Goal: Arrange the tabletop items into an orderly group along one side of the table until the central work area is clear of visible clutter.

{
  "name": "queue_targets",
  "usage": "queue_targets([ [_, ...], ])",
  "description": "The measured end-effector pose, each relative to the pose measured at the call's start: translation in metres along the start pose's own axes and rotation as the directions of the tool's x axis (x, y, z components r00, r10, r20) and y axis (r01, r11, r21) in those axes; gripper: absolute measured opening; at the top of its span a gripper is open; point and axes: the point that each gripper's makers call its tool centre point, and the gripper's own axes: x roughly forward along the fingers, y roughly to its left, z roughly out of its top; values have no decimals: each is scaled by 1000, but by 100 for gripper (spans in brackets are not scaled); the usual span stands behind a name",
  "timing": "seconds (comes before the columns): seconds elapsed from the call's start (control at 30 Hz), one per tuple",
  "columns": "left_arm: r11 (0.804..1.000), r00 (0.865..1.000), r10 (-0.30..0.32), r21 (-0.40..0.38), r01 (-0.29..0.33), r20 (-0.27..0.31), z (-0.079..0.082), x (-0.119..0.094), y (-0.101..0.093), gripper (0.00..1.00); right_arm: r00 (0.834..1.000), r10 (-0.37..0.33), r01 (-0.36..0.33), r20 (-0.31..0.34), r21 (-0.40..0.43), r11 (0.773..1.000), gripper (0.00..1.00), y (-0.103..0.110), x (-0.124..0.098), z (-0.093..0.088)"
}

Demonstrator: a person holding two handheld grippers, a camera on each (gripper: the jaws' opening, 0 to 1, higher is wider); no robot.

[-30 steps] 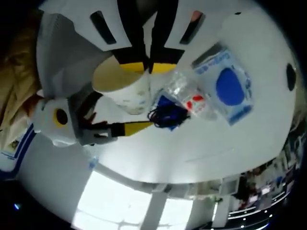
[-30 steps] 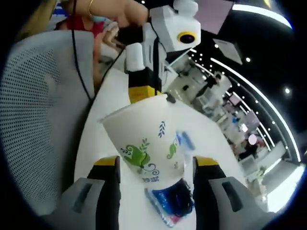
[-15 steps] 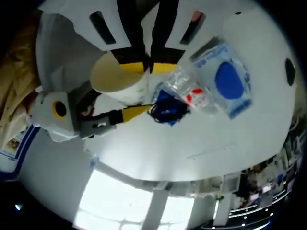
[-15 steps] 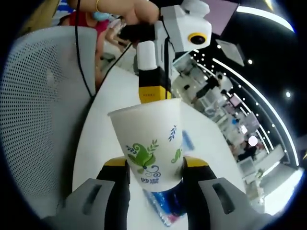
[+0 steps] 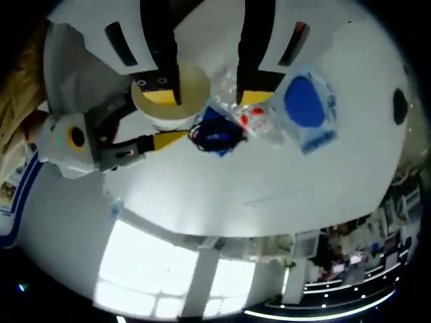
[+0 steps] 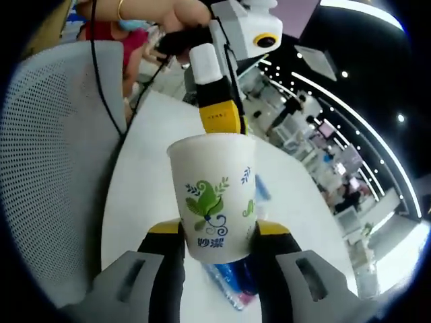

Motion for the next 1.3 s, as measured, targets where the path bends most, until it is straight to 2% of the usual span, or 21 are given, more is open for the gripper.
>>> queue_targets([
  [0.1, 1000, 999, 17, -11, -17, 32, 5, -3, 4, 37, 999, -26, 26, -21, 23, 999, 40, -8, -1, -8],
  [0.2, 999, 997, 43, -9, -42, 57, 8, -6, 11, 41, 999, -44, 47, -31, 95, 994, 39, -15, -3, -15],
  [0.3, 999, 995, 40, -12, -39, 88, 11, -8, 11, 45, 997, -66, 71, -32, 165, 984, 39, -21, -5, -19],
  [0.43, 999, 991, 36, -10, -35, 132, 16, -9, 8, 48, 997, -73, 71, -1, 239, 968, 39, -24, -7, -14],
  [0.57, 1000, 982, 27, -15, -24, 189, 24, -9, 2, 60, 996, -78, 64, 33, 314, 947, 39, -26, -8, -8],
  [0.6, 1000, 971, 15, -28, -9, 237, 32, -9, -2, 64, 996, -79, 56, 51, 349, 935, 39, -26, -7, -5],
  [0.63, 999, 967, 9, -35, 0, 256, 35, -9, -4, 68, 995, -75, 47, 61, 375, 926, 39, -25, -7, -3],
  [0.67, 999, 964, 8, -42, 4, 265, 37, -9, -5, 72, 995, -68, 34, 68, 407, 913, 39, -24, -7, -3],
  [0.7, 999, 963, 7, -41, 4, 269, 38, -9, -6, 75, 995, -71, 38, 64, 412, 910, 39, -25, -7, -4],
  [0.8, 999, 955, -1, -44, 14, 298, 42, -10, -9, 77, 994, -80, 33, 80, 465, 885, 39, -26, -9, -2],
  [0.87, 998, 951, -6, -60, 26, 308, 43, -9, -10, 79, 991, -90, 26, 98, 518, 855, 39, -28, -10, 1],
  [0.97, 997, 949, 9, -71, 14, 314, 40, -7, -10, 85, 992, -86, 14, 92, 601, 799, 39, -28, -11, -2],
  [1.03, 997, 944, 9, -79, 18, 329, 41, -5, -14, 88, 990, -95, 7, 105, 636, 772, 39, -31, -14, 0],
  [1.13, 997, 938, 18, -82, 11, 347, 41, -2, -16, 94, 987, -101, -7, 128, 655, 755, 39, -34, -17, 3],
  [1.2, 996, 941, 15, -89, 16, 337, 41, 1, -17, 94, 985, -106, -12, 137, 665, 747, 39, -35, -19, 6],
  [1.3, 995, 935, 15, -96, 20, 354, 45, 2, -20, 98, 982, -121, -7, 147, 663, 748, 39, -36, -21, 10],
])
